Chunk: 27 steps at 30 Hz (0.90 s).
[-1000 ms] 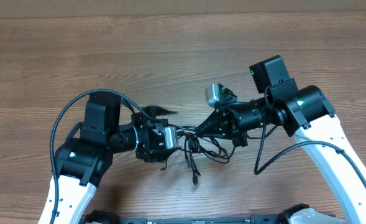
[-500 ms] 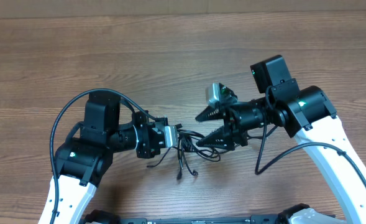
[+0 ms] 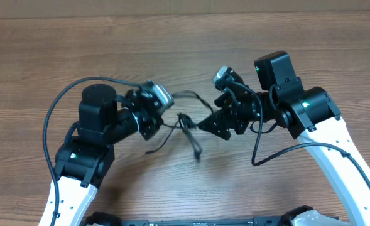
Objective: Untangle cables
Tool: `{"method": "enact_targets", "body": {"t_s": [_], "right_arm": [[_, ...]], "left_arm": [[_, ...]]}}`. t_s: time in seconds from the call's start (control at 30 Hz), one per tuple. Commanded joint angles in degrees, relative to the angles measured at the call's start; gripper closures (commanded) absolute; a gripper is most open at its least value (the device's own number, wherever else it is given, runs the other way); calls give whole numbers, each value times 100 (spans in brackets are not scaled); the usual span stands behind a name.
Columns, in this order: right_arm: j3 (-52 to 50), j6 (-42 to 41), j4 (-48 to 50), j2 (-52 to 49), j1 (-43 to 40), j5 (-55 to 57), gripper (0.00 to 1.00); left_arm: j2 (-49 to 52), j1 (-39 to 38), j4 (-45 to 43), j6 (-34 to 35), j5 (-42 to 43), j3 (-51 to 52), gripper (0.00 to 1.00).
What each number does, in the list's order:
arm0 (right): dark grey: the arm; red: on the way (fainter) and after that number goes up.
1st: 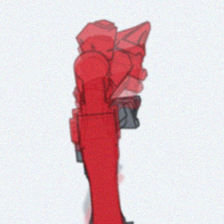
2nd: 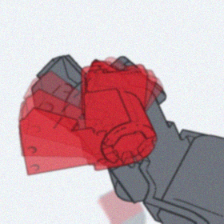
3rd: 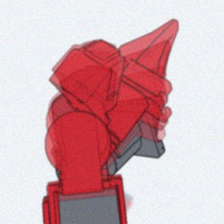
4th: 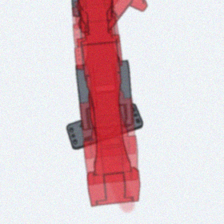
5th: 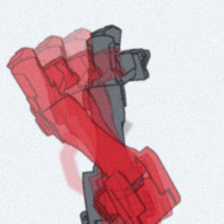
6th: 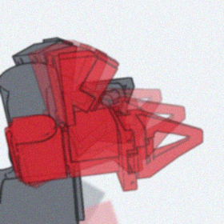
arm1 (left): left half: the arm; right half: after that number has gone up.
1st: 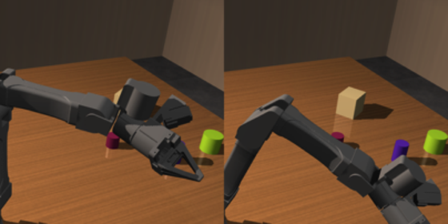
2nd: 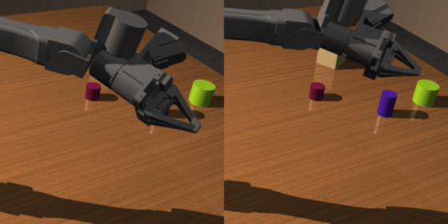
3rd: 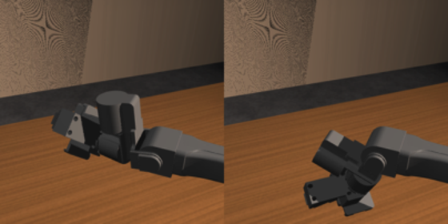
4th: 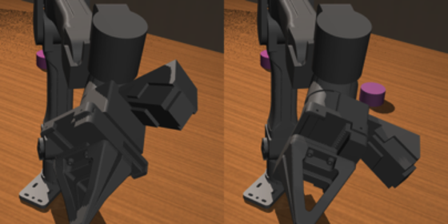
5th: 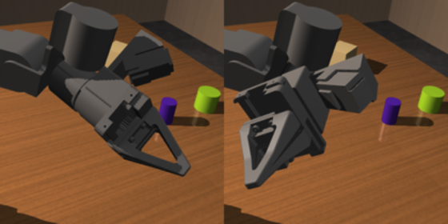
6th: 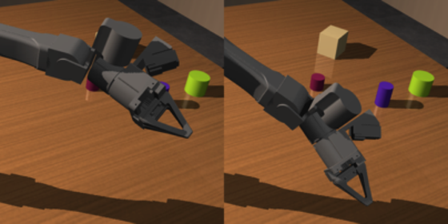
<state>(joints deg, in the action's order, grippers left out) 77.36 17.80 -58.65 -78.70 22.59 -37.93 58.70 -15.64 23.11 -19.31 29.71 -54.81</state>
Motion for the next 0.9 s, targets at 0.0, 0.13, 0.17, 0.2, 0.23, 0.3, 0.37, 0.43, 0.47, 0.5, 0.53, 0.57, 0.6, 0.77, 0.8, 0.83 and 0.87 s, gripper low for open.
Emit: {"method": "enact_targets", "body": {"t_s": [0.0, 0.13, 0.17, 0.2, 0.23, 0.3, 0.37, 0.43, 0.47, 0.5, 0.53, 0.57, 0.6, 0.77, 0.8, 0.83, 0.87], "right_arm": [[155, -481, -26, 133, -17, 378, 8], [155, -479, -85, 133, -17, 376, 5], [155, -476, -101, 133, -15, 374, 4], [153, -476, -107, 133, -15, 358, 3], [151, -476, -107, 133, -15, 356, 3], [149, -479, -107, 133, -15, 341, 3], [146, -485, -107, 133, -15, 313, 3], [146, -605, -98, 133, -15, 315, 3], [146, -643, -98, 133, -15, 315, 3], [146, -717, -98, 133, -15, 317, 2], [146, -776, -98, 133, -15, 315, 2], [146, -861, -98, 133, -15, 317, 2], [146, -949, -98, 133, -15, 315, 2], [146, -1174, -76, 131, -15, 317, 2], [146, -1115, -74, 131, -15, 315, 2], [146, -960, -83, 131, -13, 313, 2], [146, -693, -105, 131, -4, 313, 2]], "left_arm": [[9, 28, -221, 1672, -590, -125, 96], [2, 28, -485, 2361, -590, -125, 96], [2, 28, -566, 2544, -590, -125, 96], [2, 28, -640, 2710, -588, -125, 96], [2, 28, -730, 2909, -588, -125, 96], [2, 28, -894, 3298, -588, -125, 96], [2, 28, -1047, 3661, -581, -125, 96], [2, 28, -1174, 3941, -577, -125, 96], [2, 28, -1224, 4046, -577, -125, 96], [2, 28, -1276, 4153, -577, -125, 96], [2, 28, -1314, 4260, -577, -125, 96], [2, 28, -1340, 4347, -579, -125, 96], [2, 28, -1373, 4441, -579, -125, 96], [2, 24, -1613, 4898, -520, -125, 96], [2, 24, -1694, 4957, -422, -125, 96], [2, 24, -1790, 4979, -293, -125, 96], [2, 24, -1919, 4977, -118, -125, 96]]}}
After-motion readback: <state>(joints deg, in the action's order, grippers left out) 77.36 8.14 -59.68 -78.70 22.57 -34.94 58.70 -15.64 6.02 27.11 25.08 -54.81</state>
